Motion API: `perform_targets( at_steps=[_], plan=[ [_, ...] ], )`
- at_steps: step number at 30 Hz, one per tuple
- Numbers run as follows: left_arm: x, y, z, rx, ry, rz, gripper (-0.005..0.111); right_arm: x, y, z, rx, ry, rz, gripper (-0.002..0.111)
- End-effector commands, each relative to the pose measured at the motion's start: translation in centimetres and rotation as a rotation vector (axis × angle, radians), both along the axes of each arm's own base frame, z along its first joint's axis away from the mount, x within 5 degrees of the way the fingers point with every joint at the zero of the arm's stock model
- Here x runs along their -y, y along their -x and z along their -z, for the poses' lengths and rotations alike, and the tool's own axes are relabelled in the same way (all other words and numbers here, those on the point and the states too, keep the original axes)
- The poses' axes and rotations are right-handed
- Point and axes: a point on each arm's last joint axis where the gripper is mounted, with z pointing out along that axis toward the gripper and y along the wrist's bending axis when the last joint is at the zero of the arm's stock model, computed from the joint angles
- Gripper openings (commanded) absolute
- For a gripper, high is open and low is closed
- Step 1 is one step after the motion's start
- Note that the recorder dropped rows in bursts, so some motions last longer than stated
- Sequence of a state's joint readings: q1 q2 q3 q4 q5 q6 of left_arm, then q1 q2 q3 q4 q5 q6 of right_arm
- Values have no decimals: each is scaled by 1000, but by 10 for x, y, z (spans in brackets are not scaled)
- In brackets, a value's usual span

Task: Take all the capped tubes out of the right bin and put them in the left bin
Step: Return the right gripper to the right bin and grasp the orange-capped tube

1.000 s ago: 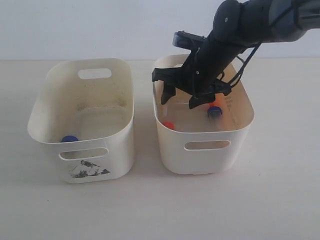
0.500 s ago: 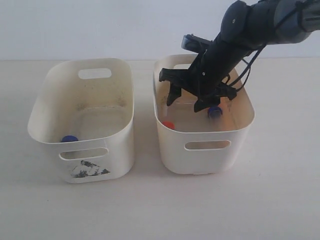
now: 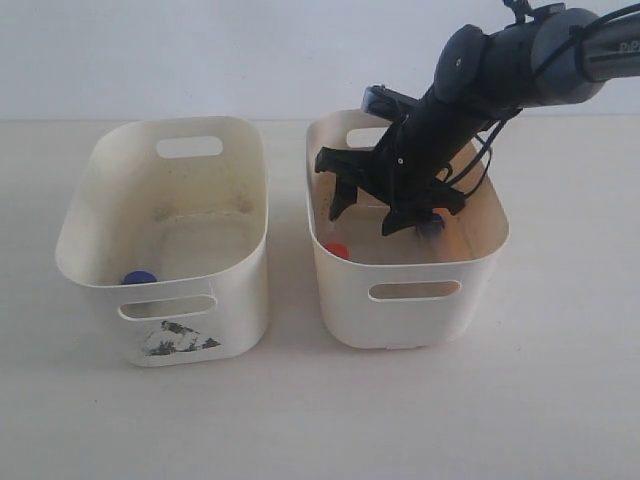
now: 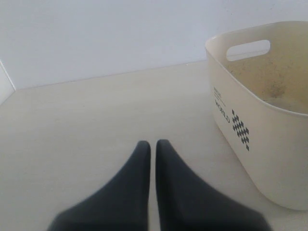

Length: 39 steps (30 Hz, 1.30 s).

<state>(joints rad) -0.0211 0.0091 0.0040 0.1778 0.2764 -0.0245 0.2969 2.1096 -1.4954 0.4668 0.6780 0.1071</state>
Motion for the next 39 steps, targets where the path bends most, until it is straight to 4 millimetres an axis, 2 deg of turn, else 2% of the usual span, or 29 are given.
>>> perform_targets(
  at_steps=[1, 15, 21, 24, 30, 39],
  plan=[
    [0, 0, -3, 21, 13, -1, 4, 2, -3, -3, 27, -17, 20, 66],
    [0, 0, -3, 21, 13, -1, 4, 2, -9, -5, 81, -36, 61, 66],
    [0, 0, -3, 21, 13, -1, 4, -10, -9, -2, 118, -36, 52, 66],
    [0, 0, -3, 21, 13, -1, 4, -17, -8, 11, 101, -21, 36, 66],
    [0, 0, -3, 21, 13, -1, 4, -17, -8, 38, 41, 0, 33, 66],
    [0, 0, -3, 21, 13, -1, 4, -18, -4, 62, -28, 25, 9, 66]
  ],
)
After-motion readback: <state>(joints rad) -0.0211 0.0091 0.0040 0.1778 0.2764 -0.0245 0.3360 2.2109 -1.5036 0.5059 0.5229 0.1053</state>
